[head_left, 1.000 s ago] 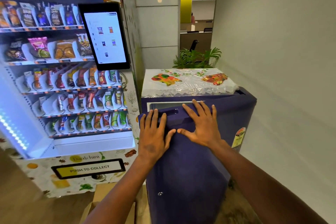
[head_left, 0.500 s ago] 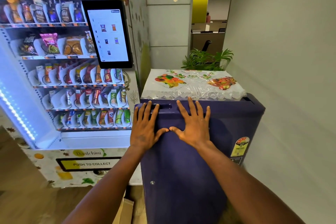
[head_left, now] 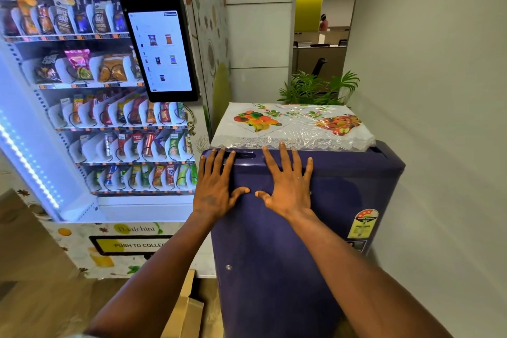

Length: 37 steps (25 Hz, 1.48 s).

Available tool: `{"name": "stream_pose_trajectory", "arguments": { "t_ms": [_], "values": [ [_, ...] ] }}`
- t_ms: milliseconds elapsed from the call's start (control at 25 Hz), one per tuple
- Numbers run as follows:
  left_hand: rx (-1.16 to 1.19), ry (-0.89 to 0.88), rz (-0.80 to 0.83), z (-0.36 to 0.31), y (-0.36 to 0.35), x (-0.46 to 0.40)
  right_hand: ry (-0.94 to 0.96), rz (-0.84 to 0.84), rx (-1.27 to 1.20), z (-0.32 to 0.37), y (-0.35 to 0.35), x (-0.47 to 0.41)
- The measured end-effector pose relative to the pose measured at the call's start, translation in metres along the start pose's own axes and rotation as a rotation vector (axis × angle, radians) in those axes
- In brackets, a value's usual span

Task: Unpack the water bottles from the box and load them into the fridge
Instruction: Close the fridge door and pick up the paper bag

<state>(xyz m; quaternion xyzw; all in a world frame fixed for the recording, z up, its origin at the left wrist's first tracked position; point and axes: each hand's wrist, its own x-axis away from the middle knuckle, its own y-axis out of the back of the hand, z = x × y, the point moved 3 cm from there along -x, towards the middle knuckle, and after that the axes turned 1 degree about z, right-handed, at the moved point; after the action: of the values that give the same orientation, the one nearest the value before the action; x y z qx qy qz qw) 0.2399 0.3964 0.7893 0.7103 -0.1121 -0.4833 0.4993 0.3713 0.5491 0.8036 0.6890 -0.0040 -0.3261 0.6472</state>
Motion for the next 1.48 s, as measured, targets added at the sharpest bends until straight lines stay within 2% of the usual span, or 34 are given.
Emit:
{"name": "stream_pose_trajectory", "arguments": {
  "t_ms": [640,1000,1120,1280,1480],
  "values": [
    [0.030,-0.017,-0.021,0.006,-0.015,-0.007,-0.029,-0.028,0.043,0.001,-0.010,-0.010],
    [0.119,-0.017,0.050,0.009,0.007,0.007,-0.185,0.203,0.074,0.017,0.009,-0.007],
    [0.227,0.065,0.041,0.030,0.013,0.048,-0.160,0.146,0.053,0.034,0.013,0.009],
    [0.260,0.189,0.241,0.086,-0.010,0.131,-0.079,0.008,-0.003,0.093,-0.006,0.048],
    [0.207,0.364,0.460,0.170,-0.019,0.229,-0.005,0.129,-0.089,0.194,-0.063,0.086]
  ]
}}
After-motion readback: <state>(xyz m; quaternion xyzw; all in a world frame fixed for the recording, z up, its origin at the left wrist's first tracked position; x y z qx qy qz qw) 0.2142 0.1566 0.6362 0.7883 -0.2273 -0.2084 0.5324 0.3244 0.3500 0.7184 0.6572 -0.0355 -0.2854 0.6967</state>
